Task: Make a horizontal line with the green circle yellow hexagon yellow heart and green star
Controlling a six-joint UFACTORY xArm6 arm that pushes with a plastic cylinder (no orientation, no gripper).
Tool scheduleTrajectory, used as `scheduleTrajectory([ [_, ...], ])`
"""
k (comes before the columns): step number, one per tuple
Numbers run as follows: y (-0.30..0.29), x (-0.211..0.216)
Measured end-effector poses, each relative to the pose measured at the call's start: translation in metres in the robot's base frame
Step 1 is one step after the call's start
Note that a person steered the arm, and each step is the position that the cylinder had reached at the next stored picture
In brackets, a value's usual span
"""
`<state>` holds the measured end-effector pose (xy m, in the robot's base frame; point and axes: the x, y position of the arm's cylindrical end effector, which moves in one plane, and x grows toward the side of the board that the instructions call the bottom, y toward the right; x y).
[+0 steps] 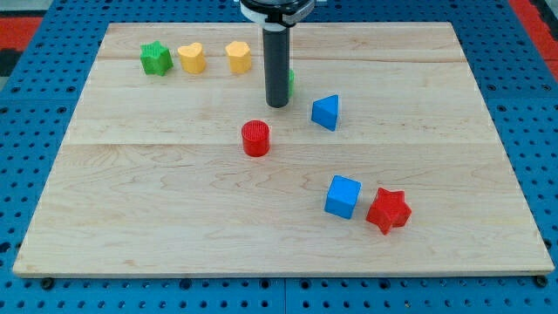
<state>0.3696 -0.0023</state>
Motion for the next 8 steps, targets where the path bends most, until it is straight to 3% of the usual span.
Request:
scheduleTrajectory([
  [6,0.029,-0.064],
  [8,0.096,-0.039],
])
